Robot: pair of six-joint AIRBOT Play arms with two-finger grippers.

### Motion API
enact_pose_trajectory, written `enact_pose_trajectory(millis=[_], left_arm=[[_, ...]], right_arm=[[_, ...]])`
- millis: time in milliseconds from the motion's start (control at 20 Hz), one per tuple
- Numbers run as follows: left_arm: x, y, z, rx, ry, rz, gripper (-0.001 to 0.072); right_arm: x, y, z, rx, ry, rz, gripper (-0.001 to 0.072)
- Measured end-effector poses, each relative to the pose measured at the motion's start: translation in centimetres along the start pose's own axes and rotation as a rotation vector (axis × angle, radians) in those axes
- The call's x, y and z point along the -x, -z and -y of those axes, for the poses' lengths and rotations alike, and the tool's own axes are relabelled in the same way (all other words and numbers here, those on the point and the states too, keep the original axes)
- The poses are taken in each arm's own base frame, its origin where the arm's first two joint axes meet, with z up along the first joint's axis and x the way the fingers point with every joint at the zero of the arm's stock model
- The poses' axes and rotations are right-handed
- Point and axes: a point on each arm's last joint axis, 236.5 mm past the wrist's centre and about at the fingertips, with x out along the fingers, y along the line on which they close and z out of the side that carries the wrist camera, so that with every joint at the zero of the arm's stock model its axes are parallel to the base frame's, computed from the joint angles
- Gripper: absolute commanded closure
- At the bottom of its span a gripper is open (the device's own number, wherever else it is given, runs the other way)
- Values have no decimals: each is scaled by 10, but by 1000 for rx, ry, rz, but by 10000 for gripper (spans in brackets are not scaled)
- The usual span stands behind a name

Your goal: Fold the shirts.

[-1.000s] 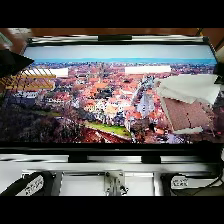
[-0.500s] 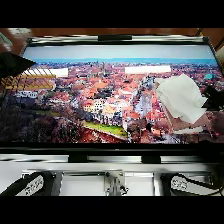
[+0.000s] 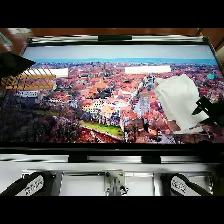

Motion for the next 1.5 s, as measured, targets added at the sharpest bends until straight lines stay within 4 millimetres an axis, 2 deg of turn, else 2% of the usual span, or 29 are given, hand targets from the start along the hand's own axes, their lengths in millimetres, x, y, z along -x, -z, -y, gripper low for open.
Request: enact_pose_trajectory(millis=[150,200,250,300,400,450,500,550,600,650,700,750,850,1050,1200,1500], left_arm=[[-4,1,-2,1,1,-8,675],[-6,3,-2,-1,5,-14,676],[-11,5,-2,-7,10,-25,677],[-17,8,-1,-14,14,-39,678],[-36,21,-7,-63,-23,-96,678],[-47,31,-13,-83,-63,-140,677],[-60,44,-21,-109,-120,-200,676],[-70,58,-29,-138,-173,-265,658],[-79,73,-35,-171,-221,-334,448],[-88,89,-41,-203,-264,-407,219],[-95,105,-45,-227,-298,-476,154],[-101,118,-47,-241,-323,-527,154],[-107,138,-56,-251,-371,-616,156],[-108,157,-70,-249,-429,-698,156],[-108,161,-75,-250,-448,-717,156],[-109,161,-77,-251,-459,-718,155]], right_arm=[[47,-29,31,6,131,162,191],[71,-45,35,9,145,254,193],[96,-63,30,22,128,359,238],[119,-80,16,51,85,464,237],[163,-103,-35,160,-61,659,235],[178,-105,-68,229,-140,722,234],[184,-100,-103,307,-210,751,233],[179,-88,-136,385,-254,735,207],[165,-72,-164,460,-274,689,169],[141,-49,-190,544,-273,605,168],[117,-25,-209,625,-259,523,169],[95,1,-226,709,-237,445,169],[64,38,-243,836,-177,353,169],[40,78,-257,990,-82,307,169],[35,91,-260,1033,-58,296,169],[32,98,-262,1059,-46,294,168]])
